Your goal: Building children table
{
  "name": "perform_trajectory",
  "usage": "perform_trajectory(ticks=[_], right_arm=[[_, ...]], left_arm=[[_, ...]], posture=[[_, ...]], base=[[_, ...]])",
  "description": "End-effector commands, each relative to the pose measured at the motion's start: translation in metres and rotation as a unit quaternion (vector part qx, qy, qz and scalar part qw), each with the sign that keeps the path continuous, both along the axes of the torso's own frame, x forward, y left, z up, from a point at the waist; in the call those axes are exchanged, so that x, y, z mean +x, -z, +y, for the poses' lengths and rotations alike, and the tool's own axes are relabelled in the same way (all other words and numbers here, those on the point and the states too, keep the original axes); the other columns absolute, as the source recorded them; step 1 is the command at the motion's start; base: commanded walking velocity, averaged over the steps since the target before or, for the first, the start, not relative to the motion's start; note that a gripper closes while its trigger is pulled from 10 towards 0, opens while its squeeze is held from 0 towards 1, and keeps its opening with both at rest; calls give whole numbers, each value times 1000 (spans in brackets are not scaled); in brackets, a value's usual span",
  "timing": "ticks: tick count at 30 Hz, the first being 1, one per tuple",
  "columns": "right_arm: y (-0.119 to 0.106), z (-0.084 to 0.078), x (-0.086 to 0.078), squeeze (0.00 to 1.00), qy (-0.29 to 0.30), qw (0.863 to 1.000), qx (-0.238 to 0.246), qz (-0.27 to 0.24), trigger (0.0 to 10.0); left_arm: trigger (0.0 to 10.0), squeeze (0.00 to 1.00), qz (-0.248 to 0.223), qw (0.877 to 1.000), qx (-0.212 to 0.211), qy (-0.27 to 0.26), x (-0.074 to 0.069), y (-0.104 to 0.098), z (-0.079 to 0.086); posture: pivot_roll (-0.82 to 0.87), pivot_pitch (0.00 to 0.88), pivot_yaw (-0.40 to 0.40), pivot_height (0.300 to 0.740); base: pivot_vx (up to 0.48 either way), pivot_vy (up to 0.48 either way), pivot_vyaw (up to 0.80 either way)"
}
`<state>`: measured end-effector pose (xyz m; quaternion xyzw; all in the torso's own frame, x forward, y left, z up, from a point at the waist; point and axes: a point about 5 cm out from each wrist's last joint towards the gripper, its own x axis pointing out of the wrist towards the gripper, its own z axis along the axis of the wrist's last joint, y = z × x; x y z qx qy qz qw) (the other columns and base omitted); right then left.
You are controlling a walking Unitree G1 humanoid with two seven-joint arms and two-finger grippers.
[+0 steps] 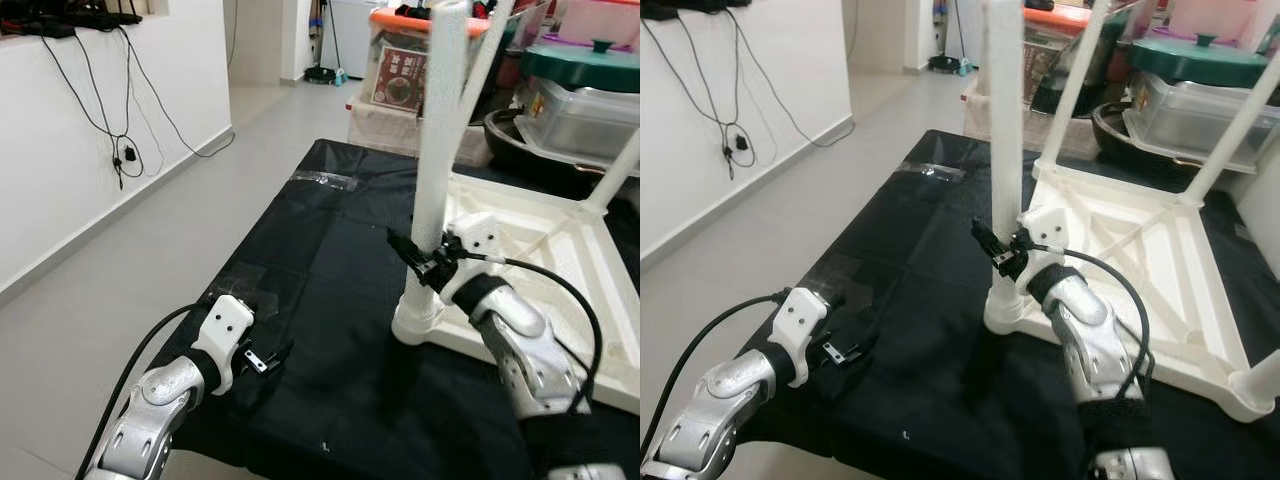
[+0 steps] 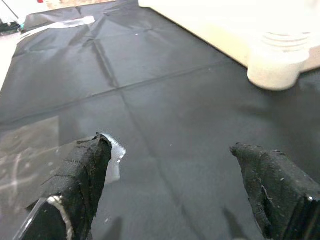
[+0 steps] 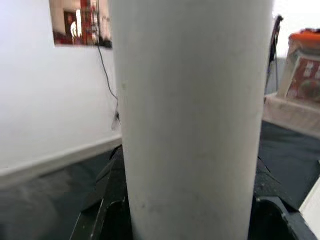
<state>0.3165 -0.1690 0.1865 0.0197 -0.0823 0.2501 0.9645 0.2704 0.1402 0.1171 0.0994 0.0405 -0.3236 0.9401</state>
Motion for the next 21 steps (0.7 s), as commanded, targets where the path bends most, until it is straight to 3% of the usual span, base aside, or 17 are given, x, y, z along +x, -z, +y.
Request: perform_trajectory(ticks=[1,5,16,21], right_arm=[[17,20,-9,0,-42,996,47,58,0],[26,25,-18,0,-42,995,51,68,0],[34,5,-15,0,-27,996,39,79,0],[23,3,-20,0,-91,993,26,65,0]], left_arm=[[10000,0,14,1000,-12,-2,-1,3,-1],[10000,0,16,1000,-13,-2,0,4,-1],[10000,0,20,999,-19,-19,3,2,11],[10000,0,26,998,-38,-37,3,1,18]], posture=[[126,0,-82,740],[119,0,-74,740],[124,0,-79,740],[130,0,-87,740]], base=[[0,0,0],[0,0,0],[0,0,0],[0,0,0]])
